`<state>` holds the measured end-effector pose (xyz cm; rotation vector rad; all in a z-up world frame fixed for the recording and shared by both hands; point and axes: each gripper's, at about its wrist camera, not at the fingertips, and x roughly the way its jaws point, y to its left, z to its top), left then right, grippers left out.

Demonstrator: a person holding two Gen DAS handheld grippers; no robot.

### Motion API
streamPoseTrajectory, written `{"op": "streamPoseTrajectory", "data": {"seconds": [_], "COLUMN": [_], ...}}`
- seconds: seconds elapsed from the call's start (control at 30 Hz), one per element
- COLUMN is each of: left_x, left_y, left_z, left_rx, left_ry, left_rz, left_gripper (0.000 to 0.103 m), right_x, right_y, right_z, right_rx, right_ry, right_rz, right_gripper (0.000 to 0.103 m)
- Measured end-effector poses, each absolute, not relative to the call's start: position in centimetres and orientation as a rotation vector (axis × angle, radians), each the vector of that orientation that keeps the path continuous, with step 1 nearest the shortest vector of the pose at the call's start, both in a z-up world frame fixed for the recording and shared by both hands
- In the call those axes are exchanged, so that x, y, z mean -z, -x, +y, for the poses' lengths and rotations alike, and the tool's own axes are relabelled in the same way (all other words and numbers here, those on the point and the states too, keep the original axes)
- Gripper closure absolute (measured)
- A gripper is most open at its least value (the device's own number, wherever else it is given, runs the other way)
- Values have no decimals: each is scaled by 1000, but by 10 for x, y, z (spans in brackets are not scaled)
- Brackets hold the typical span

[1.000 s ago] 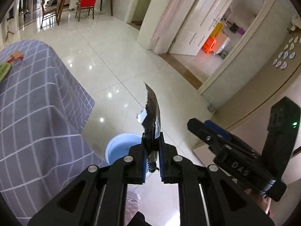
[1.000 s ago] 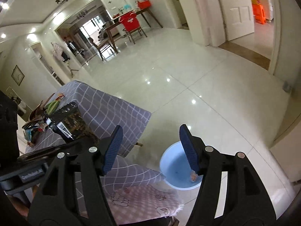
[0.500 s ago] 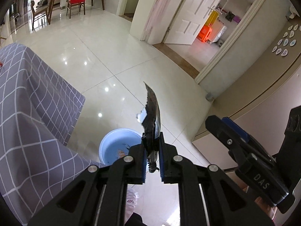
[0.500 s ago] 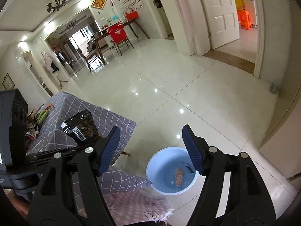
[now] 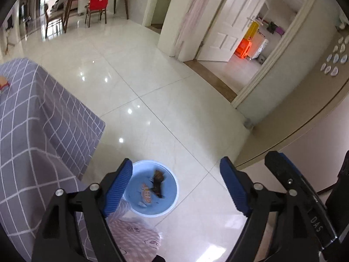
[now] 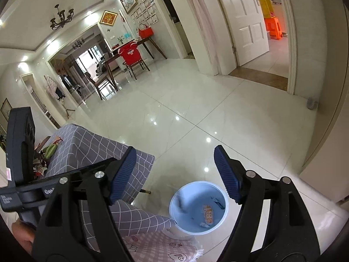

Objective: Collect trash
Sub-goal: 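Grasp the blue-white medicine box with the left tool while the right grasps a red-white striped packet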

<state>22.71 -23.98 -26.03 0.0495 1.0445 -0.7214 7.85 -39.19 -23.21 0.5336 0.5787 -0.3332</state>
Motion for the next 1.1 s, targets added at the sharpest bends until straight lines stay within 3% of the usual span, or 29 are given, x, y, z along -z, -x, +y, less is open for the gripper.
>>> {"op": "streamPoseTrajectory", "data": {"seconds": [0.47, 1.1], "left_x": [214, 191], "left_y": [-216, -254], "left_z": [-164, 83], "left_rx": [556, 0], "left_ry": [-28, 143], "left_rz": [929, 819], "left_gripper": [23, 22], "right_x": [214, 195], "right_y": [-99, -211], "right_z": [-339, -140], "right_rx": [201, -198], "right_ry": [-488, -220], "right_rz": [605, 715], "right_gripper": [30, 30]}}
